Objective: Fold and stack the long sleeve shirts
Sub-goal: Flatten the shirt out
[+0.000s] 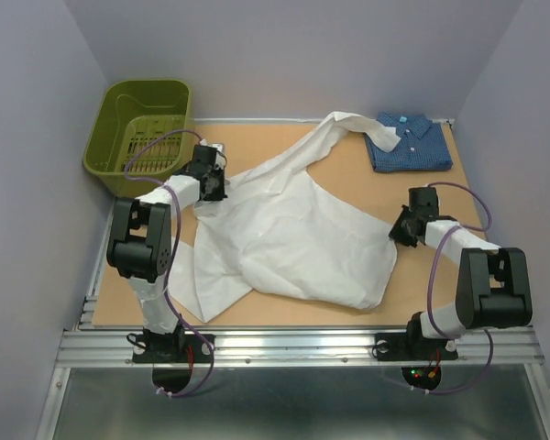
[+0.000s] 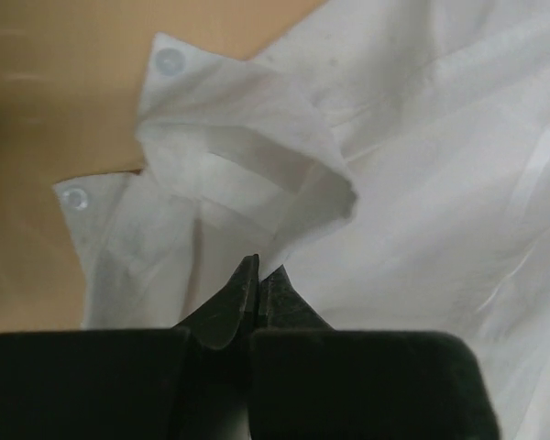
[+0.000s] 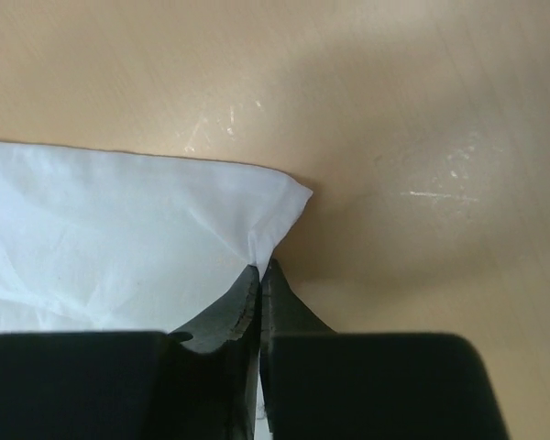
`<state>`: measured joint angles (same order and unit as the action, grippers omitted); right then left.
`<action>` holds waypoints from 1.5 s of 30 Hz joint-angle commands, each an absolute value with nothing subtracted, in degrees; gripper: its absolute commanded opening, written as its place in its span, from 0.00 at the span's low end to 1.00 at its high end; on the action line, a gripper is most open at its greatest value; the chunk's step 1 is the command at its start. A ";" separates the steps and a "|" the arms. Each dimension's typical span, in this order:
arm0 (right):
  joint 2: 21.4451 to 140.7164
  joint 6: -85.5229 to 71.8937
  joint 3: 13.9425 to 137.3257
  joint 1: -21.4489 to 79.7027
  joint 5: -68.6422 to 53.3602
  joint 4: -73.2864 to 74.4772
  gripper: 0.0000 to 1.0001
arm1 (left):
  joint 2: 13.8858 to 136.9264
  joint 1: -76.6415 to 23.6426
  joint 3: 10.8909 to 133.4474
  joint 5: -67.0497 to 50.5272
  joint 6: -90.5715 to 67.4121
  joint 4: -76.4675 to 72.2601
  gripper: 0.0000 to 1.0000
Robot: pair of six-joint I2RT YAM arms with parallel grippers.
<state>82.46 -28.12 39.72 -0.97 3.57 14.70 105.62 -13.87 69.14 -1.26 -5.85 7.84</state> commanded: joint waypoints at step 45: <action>63.11 -30.41 45.01 -7.82 -2.37 29.61 0.88 | 79.28 -21.26 66.45 -1.14 -14.85 12.57 0.82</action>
<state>65.89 -28.27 49.19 -8.12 0.10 26.37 81.62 -16.84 67.85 -6.35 -16.05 8.91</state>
